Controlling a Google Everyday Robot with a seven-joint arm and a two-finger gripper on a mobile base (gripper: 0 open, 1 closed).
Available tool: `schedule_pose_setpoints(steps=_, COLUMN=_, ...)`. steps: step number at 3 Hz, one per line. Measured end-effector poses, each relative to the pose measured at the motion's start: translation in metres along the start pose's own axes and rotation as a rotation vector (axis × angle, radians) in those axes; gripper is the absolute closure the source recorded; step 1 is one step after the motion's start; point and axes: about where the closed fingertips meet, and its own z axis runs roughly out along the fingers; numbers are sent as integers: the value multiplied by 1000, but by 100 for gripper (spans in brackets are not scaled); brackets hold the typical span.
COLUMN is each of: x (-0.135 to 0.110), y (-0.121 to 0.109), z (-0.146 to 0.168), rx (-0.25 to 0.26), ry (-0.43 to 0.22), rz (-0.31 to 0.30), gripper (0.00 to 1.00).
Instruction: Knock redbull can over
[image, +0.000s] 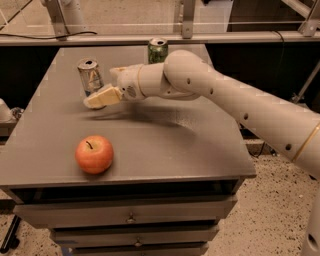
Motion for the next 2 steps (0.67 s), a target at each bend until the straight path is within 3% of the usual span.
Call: schedule_pose_setpoints(steps=2, x=-9, y=-8, z=17, rx=15, ry=-139, rz=46, gripper=65)
